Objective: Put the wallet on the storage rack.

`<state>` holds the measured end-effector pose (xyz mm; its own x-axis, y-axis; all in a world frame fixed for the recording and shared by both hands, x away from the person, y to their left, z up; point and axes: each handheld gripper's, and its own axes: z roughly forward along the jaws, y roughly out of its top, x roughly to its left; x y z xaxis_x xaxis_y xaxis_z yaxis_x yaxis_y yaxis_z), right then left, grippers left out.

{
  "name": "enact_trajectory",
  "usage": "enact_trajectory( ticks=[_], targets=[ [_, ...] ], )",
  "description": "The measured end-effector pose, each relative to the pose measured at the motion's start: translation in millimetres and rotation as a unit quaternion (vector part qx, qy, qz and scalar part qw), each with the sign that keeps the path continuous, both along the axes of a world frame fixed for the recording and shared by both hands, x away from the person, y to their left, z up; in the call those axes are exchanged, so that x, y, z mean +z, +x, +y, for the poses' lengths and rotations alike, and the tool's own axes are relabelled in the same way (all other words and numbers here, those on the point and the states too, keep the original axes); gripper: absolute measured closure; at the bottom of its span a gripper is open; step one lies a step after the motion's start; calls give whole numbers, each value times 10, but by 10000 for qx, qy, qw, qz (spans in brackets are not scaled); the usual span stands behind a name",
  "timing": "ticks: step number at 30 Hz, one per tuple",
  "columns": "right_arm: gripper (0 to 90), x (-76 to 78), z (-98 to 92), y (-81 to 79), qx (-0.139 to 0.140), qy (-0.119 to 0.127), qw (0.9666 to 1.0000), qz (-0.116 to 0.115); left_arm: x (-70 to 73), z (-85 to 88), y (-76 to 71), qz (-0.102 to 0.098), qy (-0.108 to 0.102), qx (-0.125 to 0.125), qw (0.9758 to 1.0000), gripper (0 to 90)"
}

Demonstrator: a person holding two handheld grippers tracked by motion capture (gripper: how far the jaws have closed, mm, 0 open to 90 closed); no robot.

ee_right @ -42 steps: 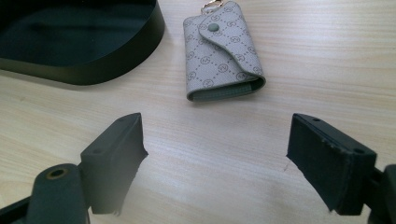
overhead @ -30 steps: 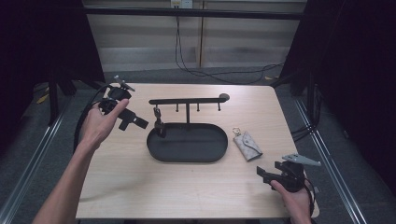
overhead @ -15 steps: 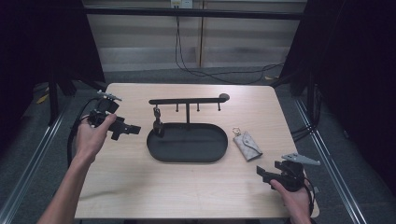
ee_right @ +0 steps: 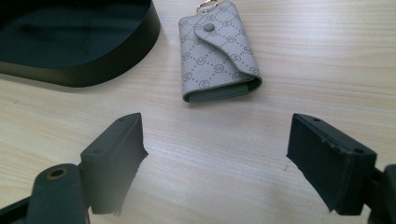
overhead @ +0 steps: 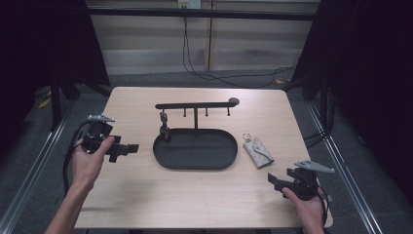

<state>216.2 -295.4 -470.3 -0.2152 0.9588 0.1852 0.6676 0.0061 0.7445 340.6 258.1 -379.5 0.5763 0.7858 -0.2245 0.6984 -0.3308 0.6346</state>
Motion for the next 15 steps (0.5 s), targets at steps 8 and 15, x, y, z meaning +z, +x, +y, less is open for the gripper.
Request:
enact_trajectory(
  ticks=[8, 15],
  targets=[
    [184, 0, 7, 0, -5, 11, 10000, 4, -260, 44, -261, -228, -178, 9, 9996, 168],
    [184, -1, 7, 6, 28, 7, 10000, 35, -436, 70, -471, -387, -212, 35, 9990, 168]
  ],
)
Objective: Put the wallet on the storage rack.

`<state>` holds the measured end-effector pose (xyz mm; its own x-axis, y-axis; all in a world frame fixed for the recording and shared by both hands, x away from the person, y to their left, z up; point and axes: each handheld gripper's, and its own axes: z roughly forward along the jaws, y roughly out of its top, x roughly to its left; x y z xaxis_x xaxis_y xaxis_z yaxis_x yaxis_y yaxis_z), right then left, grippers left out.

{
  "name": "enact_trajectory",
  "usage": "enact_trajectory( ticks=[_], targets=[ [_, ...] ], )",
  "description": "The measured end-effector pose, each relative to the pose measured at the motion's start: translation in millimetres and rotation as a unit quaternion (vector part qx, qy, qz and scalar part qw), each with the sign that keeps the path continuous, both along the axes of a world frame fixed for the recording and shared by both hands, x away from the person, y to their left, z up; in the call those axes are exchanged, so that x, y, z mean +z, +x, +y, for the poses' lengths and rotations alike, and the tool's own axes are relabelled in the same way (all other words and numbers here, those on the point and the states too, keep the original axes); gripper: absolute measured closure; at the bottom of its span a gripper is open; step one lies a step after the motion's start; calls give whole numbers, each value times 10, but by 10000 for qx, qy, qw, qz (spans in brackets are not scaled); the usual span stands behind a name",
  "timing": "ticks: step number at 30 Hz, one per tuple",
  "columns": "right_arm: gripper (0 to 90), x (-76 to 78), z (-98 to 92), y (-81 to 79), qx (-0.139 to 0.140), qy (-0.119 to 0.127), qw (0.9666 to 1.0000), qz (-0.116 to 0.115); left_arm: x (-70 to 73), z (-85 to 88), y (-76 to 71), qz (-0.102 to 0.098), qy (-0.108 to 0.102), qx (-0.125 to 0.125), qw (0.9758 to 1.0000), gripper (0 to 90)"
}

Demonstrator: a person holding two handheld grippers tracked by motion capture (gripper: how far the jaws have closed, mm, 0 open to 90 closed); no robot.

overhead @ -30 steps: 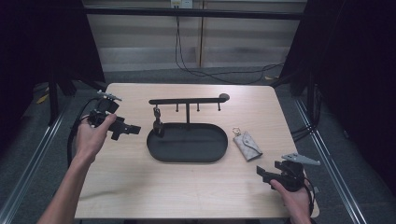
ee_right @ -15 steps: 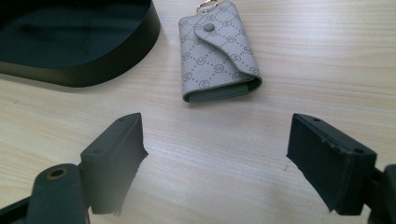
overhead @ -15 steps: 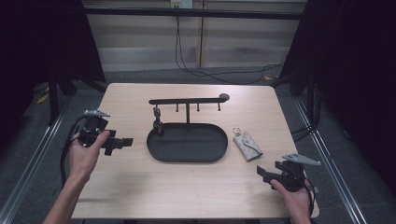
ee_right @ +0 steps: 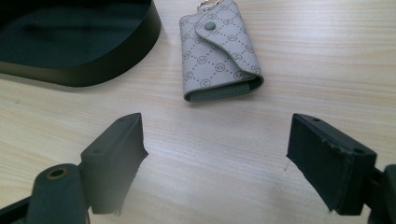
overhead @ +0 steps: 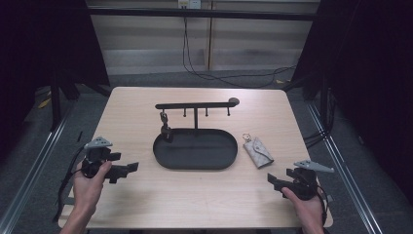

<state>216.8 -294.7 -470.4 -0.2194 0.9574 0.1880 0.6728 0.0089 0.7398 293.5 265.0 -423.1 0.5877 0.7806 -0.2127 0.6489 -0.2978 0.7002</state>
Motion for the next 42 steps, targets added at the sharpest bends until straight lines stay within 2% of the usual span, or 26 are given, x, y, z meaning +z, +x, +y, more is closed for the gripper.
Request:
enact_trajectory(
  ticks=[1, 3, 5, 6, 8, 12, 14, 15, 16, 18, 21, 24, 26, 28, 32, 36, 37, 38, 42],
  targets=[
    [184, 2, 4, 0, 4, -27, 10000, 8, -30, 10, -16, 31, 47, -34, 10000, 168],
    [183, 7, 14, 9, 26, -49, 10000, 12, -97, 11, -51, 44, 152, 71, 9998, 168],
    [173, 25, 40, 20, 78, -196, 9998, -6, -151, 30, -73, 175, 46, 32, 9998, 168],
    [173, 36, 54, 22, 94, -238, 9997, -33, -175, 42, -87, 172, -31, 20, 9998, 169],
    [169, 51, 74, 32, 155, -204, 9997, -29, -214, 40, -123, 98, -34, 5, 9999, 168],
    [170, 65, 102, 63, 259, -195, 9995, 42, -284, 11, -196, 83, 66, -109, 9999, 168],
    [170, 67, 113, 85, 311, -183, 9993, 122, -323, 13, -273, 42, -126, -181, 9997, 168],
    [170, 67, 113, 85, 311, -183, 9993, 122, -323, 13, -273, 42, -126, -181, 9997, 168],
    [193, 70, 119, 107, 365, -129, 9991, 190, -328, 36, -317, -57, -261, -128, 9996, 169],
    [197, 82, 119, 130, 436, -100, 9988, 222, -347, 58, -349, -123, -334, -140, 9993, 191],
    [196, 124, 108, 172, 468, -90, 9986, 247, -369, 78, -352, -132, -384, -124, 9991, 196],
    [200, 175, 86, 241, 424, 1, 9988, 230, -420, 100, -325, -56, -469, -179, 9987, 192],
    [221, 200, 83, 302, 427, 51, 9985, 328, -436, 94, -323, -37, -449, -241, 9987, 184],
    [222, 215, 100, 356, 394, 61, 9982, 443, -436, 94, -327, -36, -553, -312, 9980, 182],
    [231, 248, 147, 456, 453, -24, 9979, 467, -444, 77, -324, -4, -496, -335, 9982, 173],
    [247, 278, 172, 535, 468, -10, 9972, 579, -442, 72, -330, 27, -546, -366, 9978, 173],
    [267, 297, 173, 599, 569, 78, 9958, 713, -439, 68, -340, 39, -566, -380, 9977, 173],
    [267, 309, 178, 628, 595, 91, 9954, 747, -438, 68, -343, 43, -539, -406, 9977, 173],
    [274, 342, 199, 742, 628, 6, 9943, 863, -437, 70, -342, 64, -559, -406, 9976, 173]
  ],
)
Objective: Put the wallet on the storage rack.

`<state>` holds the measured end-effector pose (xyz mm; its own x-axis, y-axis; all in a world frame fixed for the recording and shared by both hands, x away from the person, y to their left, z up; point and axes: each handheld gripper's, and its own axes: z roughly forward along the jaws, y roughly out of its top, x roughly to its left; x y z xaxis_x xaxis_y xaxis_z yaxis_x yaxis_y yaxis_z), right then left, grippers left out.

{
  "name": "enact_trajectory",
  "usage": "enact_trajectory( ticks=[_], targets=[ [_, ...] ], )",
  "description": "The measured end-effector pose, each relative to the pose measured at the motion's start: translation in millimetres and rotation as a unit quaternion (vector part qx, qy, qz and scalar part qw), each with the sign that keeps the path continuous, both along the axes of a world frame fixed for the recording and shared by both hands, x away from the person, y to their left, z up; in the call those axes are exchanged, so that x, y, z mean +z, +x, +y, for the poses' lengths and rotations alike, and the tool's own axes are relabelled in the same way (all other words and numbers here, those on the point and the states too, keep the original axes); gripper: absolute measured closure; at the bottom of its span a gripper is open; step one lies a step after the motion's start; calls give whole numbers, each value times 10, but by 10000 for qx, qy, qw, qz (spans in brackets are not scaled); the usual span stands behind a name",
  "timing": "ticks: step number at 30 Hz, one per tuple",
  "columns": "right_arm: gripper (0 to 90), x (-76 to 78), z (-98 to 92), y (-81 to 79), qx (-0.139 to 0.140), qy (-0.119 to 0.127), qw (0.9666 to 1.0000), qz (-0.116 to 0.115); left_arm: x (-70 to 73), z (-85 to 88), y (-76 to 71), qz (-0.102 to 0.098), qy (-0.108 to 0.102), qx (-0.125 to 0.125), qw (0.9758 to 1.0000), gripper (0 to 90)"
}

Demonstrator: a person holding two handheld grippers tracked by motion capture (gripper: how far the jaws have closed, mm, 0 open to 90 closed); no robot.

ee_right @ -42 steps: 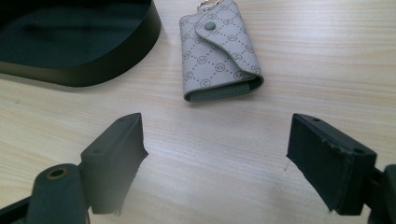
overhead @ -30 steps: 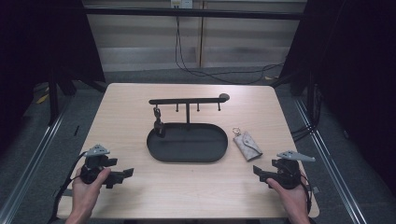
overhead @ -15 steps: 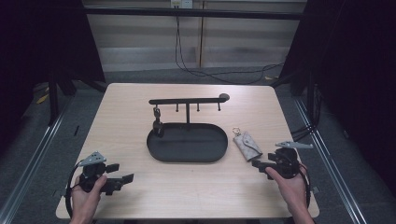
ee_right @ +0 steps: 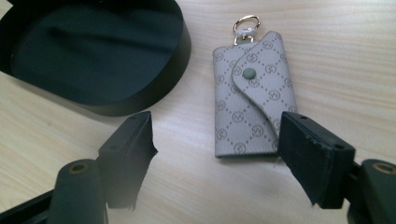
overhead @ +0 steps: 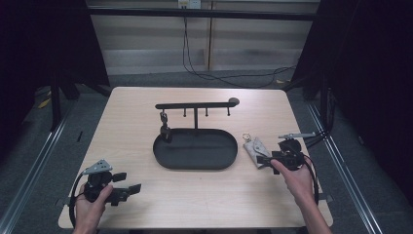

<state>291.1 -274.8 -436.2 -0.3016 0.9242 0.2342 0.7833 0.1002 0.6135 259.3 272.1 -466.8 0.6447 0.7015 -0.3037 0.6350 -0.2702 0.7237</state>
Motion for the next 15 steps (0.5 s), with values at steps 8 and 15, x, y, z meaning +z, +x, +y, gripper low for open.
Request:
enact_trajectory(
  ticks=[8, 15],
  targets=[
    [210, 29, 44, 199, 53, -230, 9990, 383, 8, -3, -6, 1, 28, -47, 10000, 173],
    [219, 67, 85, 342, 149, -519, 9968, 582, -3, 17, 13, 47, 44, -43, 10000, 182]
  ],
)
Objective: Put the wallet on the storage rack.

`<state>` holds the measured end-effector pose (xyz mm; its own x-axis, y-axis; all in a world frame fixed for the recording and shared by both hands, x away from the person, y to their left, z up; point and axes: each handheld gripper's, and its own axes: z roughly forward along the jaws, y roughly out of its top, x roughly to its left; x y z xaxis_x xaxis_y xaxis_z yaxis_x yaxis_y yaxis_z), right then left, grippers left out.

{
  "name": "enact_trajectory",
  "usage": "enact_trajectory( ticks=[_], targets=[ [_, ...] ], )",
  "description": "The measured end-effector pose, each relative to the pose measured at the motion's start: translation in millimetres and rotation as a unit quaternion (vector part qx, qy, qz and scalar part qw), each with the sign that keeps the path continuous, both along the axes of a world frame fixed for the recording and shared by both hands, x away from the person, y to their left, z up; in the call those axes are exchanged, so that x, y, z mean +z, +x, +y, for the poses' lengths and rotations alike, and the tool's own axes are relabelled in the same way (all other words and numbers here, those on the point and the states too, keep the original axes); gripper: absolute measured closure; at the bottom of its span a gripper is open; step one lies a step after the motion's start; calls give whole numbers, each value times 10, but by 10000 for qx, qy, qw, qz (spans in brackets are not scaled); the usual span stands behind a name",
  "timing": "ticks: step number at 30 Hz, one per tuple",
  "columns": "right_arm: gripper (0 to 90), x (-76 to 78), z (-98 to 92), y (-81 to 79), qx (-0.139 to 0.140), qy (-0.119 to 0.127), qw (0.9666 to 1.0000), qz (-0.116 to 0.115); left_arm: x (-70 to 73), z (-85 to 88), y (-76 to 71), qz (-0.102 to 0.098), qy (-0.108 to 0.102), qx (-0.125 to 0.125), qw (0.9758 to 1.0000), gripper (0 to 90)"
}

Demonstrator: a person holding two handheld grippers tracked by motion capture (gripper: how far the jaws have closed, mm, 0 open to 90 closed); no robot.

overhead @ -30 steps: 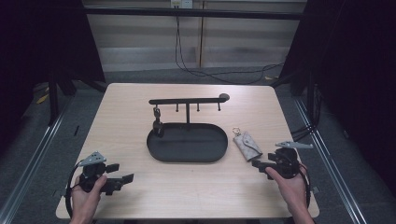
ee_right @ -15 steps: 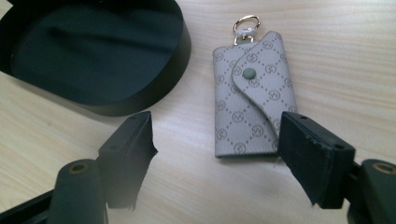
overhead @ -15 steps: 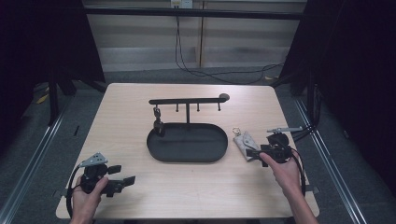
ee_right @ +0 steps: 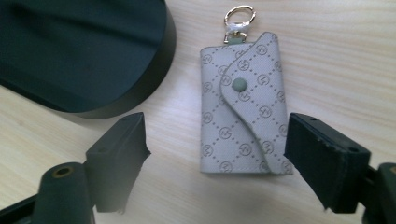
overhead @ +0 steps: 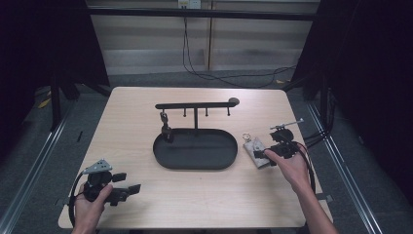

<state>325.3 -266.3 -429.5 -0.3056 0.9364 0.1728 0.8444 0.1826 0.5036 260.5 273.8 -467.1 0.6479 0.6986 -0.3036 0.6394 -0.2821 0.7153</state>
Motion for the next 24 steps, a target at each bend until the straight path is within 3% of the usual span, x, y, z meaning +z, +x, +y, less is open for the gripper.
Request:
enact_trajectory(
  ticks=[11, 16, 18, 24],
  targets=[
    [223, -2, -4, 214, -4, -237, 9989, 394, -5, -15, 8, 42, -11, -94, 9999, 183],
    [196, -41, 5, 310, 135, -372, 9977, 549, -6, -26, 26, 44, -24, -106, 9999, 184],
    [178, -74, 29, 386, 211, -469, 9958, 762, -8, -33, 40, 60, -30, -110, 9999, 185],
    [188, -153, 108, 575, 363, -713, 9910, 1070, -5, -49, 62, 59, -65, -156, 9998, 188]
  ],
)
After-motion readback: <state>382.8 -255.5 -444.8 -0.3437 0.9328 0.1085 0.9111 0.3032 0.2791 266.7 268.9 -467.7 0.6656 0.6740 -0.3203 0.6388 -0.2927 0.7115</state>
